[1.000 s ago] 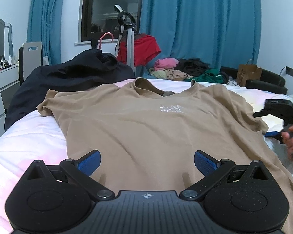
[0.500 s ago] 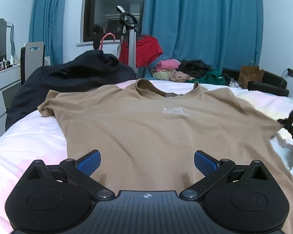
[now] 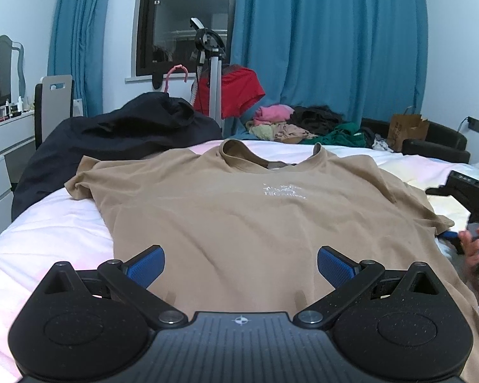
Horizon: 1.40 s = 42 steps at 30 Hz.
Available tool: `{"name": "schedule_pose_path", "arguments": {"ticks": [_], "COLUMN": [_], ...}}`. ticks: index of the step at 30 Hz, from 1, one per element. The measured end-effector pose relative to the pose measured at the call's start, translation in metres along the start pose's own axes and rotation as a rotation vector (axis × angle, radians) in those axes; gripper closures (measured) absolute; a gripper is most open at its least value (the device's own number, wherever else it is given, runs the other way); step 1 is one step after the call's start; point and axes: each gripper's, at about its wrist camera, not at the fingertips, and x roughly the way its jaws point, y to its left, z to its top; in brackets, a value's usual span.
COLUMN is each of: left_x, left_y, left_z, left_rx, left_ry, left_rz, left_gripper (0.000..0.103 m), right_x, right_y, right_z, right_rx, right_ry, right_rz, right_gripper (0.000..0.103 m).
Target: Fold clothes
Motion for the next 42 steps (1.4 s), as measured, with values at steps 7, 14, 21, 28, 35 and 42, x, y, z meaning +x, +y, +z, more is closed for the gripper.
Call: {"name": "schedule_pose_path", "arguments": {"ticks": [7,14,21,28,35,42], "left_x": [0.025,0.039,0.028,0.021,0.011,0.022], "left_y": [0.004,0.017,0.016,0.035,0.072,0.094], "left_z": [-0.004,-0.002,0.007,0.014,0.021,0.017], "left_rx": [-0.001,-0.056,-0.029,-0.083,-0.201,-0.262], "left_ry": [0.036,0.062,0.055,0.072,0.075,0.114], "left_rz": [0.018,0.047,0.058,0.062,0.073,0.083], "left_gripper": [0.0,0.001,0.001,0.001,0.001,0.001], "right_x": [0.033,0.051,0.014,-0.022,0.006,0.089], "right_y": [0.011,0.033,0.066,0.187,0.278,0.28], "right_z": [0.002,0.006,0.02,-0.012,-0.105,-0.184], "right_rx": [-0.144,-0.271,-0.318,-0.622,-0.887,-1.037], "right_ry": [-0.128,-0.122,-0.202,-0.271,-0.139,0.059], "right_rz": [0.021,-0.153,-0.228,-0.181,-0.075,-0.088], "right_gripper": [0.013,0.079,0.093,0.094,0.093,0.091]}}
